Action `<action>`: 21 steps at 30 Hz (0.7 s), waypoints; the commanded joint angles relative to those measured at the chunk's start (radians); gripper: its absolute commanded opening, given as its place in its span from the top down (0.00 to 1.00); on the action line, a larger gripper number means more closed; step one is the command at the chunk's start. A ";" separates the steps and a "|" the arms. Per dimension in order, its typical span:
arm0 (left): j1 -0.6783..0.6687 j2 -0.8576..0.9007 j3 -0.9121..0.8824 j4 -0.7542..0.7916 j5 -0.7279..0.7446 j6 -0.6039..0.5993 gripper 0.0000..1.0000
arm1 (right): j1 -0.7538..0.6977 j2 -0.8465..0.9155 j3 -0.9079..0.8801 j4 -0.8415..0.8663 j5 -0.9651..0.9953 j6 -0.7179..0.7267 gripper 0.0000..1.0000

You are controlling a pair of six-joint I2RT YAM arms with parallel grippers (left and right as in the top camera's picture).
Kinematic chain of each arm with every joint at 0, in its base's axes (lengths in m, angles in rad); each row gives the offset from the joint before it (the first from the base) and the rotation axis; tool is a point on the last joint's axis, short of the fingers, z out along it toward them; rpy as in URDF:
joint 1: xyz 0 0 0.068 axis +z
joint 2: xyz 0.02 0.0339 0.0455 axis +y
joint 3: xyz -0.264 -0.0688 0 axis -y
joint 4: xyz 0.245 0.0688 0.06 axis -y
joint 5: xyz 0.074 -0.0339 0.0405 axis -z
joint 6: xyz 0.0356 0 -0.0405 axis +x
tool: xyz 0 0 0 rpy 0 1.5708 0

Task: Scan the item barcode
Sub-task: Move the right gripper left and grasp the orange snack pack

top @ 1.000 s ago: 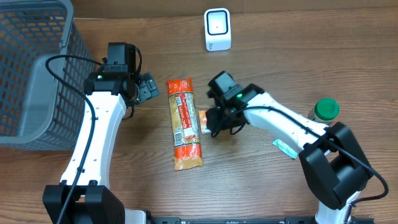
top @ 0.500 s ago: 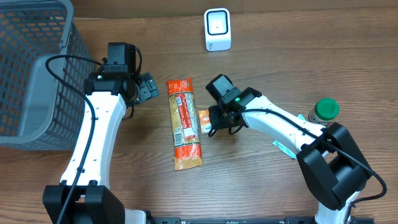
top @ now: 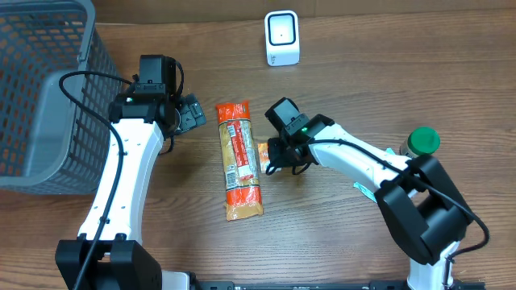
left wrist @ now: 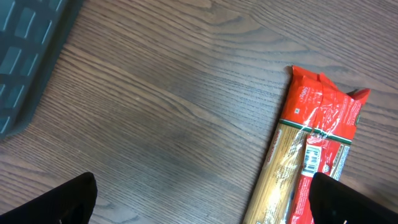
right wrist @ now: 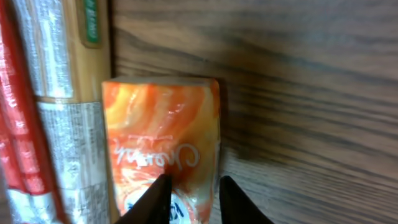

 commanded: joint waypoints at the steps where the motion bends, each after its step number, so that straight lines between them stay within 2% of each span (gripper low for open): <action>1: 0.000 0.005 0.002 0.001 -0.010 0.011 0.00 | -0.002 0.019 -0.005 0.008 -0.028 0.005 0.82; 4: 0.000 0.005 0.002 0.001 -0.010 0.011 0.00 | -0.002 0.019 -0.005 0.013 -0.028 0.006 0.81; 8: 0.000 0.005 0.002 0.001 -0.010 0.011 0.00 | -0.002 0.019 -0.005 0.011 -0.028 0.006 0.75; 9: 0.000 0.005 0.002 0.001 -0.010 0.011 0.00 | -0.002 0.019 -0.005 0.010 -0.028 0.006 0.80; 10: 0.000 0.005 0.002 0.001 -0.010 0.011 0.00 | -0.002 0.019 -0.005 0.008 -0.028 0.005 0.93; 11: 0.000 0.005 0.002 0.001 -0.010 0.011 0.00 | -0.002 0.019 -0.005 0.006 -0.027 0.005 0.96; 17: 0.000 0.005 0.002 0.001 -0.010 0.011 0.00 | -0.023 -0.030 0.006 -0.032 -0.012 -0.053 0.96; 21: 0.000 0.005 0.002 0.001 -0.010 0.011 0.00 | -0.037 -0.140 0.006 -0.098 0.122 -0.070 0.96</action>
